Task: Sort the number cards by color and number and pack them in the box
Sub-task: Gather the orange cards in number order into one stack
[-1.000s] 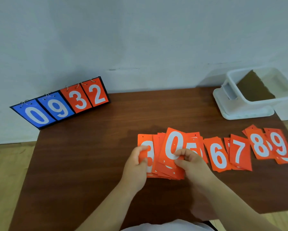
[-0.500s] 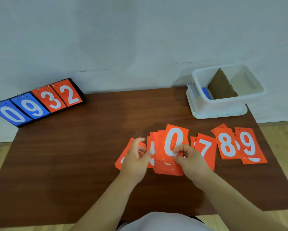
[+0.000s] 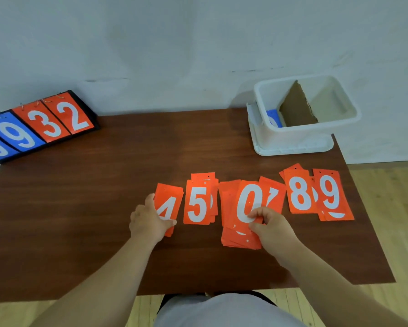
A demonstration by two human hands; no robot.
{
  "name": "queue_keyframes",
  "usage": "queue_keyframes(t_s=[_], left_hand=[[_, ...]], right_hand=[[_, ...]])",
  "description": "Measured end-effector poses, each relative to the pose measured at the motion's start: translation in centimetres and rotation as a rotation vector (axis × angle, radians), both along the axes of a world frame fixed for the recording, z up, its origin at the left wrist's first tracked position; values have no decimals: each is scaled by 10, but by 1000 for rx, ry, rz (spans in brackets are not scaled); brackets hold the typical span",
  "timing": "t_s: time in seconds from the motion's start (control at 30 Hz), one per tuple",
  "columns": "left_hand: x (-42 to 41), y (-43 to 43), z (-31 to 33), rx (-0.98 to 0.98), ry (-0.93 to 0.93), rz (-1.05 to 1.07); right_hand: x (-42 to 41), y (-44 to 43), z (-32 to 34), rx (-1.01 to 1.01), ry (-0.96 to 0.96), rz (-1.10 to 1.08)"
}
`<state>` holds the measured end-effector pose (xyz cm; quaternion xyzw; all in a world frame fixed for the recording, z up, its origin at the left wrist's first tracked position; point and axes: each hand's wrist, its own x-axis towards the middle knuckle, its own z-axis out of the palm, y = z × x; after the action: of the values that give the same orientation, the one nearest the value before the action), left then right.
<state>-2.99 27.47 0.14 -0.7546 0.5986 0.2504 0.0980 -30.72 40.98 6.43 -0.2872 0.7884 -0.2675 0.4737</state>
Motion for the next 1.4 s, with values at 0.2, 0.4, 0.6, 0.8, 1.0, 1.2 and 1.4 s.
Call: queue_keyframes(t_s=[0.2,0.4,0.6,0.8,1.0,1.2,1.4], left_hand=[[-2,17,4,-82,155,15],[11,24,30,-190,456,3],[23,11,67,-142,759,45],[13,2,82,-96,1025,-1],[1,8,88,-59,1124,-105],[-14,7,90,106,1197,-160],[-45,-1,54,-40,820,-35]], right_hand=[[22,-17,0,0,0,-12],[44,-41,10,17,-11,21],[65,-60,32,-95,-204,-122],[91,-69,32,-173,-665,-326],[109,-61,20,-146,-414,-292],[95,-58,27,-166,-621,-402],[45,-43,18,-116,-148,-357]])
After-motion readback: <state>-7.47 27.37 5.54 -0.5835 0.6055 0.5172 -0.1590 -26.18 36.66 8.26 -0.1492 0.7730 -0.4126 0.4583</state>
